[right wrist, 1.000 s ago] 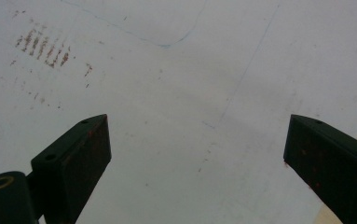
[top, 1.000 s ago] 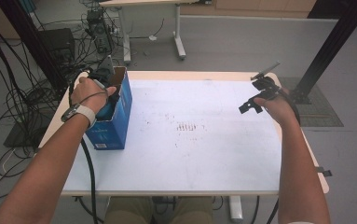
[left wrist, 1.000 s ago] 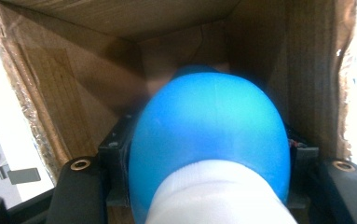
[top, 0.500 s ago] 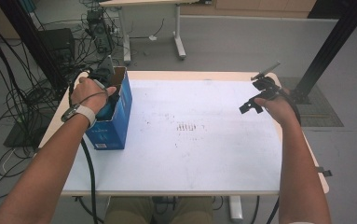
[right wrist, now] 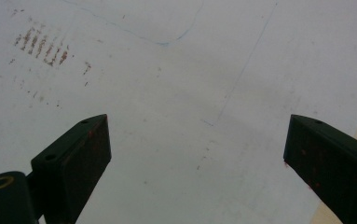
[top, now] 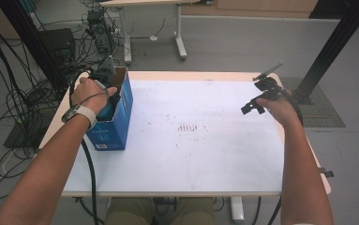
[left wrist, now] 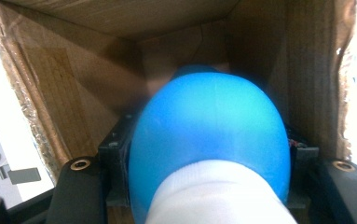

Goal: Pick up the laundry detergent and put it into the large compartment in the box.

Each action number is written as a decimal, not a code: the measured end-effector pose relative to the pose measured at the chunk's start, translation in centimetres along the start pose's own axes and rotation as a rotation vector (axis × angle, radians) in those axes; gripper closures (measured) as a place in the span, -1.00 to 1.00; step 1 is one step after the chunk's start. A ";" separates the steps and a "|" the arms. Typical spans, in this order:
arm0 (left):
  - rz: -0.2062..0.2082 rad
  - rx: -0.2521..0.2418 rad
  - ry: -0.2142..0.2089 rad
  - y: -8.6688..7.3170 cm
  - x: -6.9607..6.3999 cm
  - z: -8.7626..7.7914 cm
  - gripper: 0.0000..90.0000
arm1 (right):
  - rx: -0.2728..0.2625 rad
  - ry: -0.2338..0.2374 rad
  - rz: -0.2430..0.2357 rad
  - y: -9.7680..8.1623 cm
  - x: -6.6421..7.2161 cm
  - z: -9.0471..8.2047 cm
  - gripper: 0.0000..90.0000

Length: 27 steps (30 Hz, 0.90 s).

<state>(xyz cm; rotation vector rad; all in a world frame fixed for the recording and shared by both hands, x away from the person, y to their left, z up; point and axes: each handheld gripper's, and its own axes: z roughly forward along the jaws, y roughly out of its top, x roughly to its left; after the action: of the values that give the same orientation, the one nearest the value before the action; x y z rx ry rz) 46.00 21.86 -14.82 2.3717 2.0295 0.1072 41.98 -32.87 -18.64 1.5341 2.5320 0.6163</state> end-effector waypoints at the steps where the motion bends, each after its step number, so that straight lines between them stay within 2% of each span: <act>1: -0.001 -0.001 0.000 0.0 0.0 0.0 -0.17 | -0.001 0.000 0.000 0.0 0.0 0.0 -0.84; 27: -0.001 -0.007 -0.003 -0.1 0.1 0.0 -0.18 | -0.003 0.004 -0.001 -0.1 0.0 0.0 -0.84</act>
<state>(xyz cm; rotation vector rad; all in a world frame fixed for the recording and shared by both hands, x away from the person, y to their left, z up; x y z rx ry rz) 45.93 21.92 -14.84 2.3657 2.0250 0.1097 41.94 -32.95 -18.68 1.5325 2.5335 0.6237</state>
